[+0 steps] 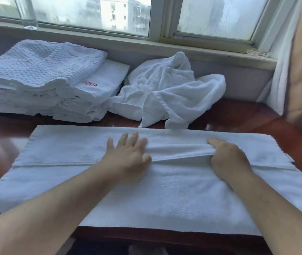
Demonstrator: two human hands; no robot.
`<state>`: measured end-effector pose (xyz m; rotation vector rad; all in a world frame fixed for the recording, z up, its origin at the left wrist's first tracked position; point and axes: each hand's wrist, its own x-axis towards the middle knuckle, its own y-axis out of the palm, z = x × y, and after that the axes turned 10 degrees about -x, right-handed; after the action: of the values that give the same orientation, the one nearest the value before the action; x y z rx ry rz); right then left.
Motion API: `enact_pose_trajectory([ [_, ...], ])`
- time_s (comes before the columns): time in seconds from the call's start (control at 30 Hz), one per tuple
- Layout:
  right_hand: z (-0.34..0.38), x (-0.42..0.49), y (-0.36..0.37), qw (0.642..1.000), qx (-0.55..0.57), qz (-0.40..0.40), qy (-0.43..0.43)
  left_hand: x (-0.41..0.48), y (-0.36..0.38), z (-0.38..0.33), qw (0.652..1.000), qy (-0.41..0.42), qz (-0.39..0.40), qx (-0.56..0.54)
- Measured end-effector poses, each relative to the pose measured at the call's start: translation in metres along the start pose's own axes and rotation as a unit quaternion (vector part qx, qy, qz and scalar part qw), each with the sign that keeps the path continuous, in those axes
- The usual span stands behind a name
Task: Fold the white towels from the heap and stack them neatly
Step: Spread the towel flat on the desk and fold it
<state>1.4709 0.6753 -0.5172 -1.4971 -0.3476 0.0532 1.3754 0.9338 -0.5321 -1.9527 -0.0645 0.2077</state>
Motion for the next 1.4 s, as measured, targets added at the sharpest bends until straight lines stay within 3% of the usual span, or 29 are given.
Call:
enact_pose_trajectory([
  [0.07,-0.008,0.001,0.001,1.000,0.024,-0.002,0.009,0.009,0.008,-0.035,0.999,0.036,-0.008,-0.001],
  [0.17,-0.024,0.001,0.000,0.999,0.039,-0.018,0.015,0.026,0.026,-0.093,0.983,0.178,-0.035,0.034],
  [0.4,-0.124,-0.011,0.001,0.982,0.029,-0.048,0.181,0.045,0.049,-0.108,0.961,0.240,-0.138,-0.024],
  [0.57,-0.137,-0.016,0.001,0.966,0.058,-0.124,0.218,0.028,0.040,-0.112,0.928,0.328,-0.176,-0.028],
  [0.7,-0.134,-0.022,0.000,0.963,0.055,-0.148,0.219,0.022,0.038,-0.113,0.934,0.323,-0.150,-0.030],
  [0.87,-0.129,-0.029,-0.008,0.959,0.086,-0.098,0.253,0.022,0.039,-0.110,0.941,0.321,-0.107,-0.015],
  [0.97,-0.119,-0.029,-0.017,0.959,0.073,-0.148,0.232,0.030,0.032,-0.104,0.957,0.270,-0.051,-0.090],
  [1.03,-0.106,-0.023,-0.022,0.961,0.081,-0.190,0.183,0.037,0.024,-0.105,0.963,0.235,-0.069,-0.112],
  [1.1,-0.089,-0.014,-0.026,0.971,0.116,-0.167,0.123,0.042,0.019,-0.113,0.968,0.227,-0.056,-0.096],
  [1.23,-0.060,0.011,-0.016,0.992,0.112,-0.040,0.046,0.054,0.021,-0.131,0.970,0.224,0.008,-0.093],
  [1.33,-0.061,0.017,0.003,0.994,0.018,0.088,0.058,0.058,0.036,-0.126,0.977,0.210,0.008,-0.028],
  [1.4,-0.072,0.017,0.012,0.990,-0.008,0.123,0.074,0.055,0.047,-0.118,0.979,0.200,0.016,0.027],
])
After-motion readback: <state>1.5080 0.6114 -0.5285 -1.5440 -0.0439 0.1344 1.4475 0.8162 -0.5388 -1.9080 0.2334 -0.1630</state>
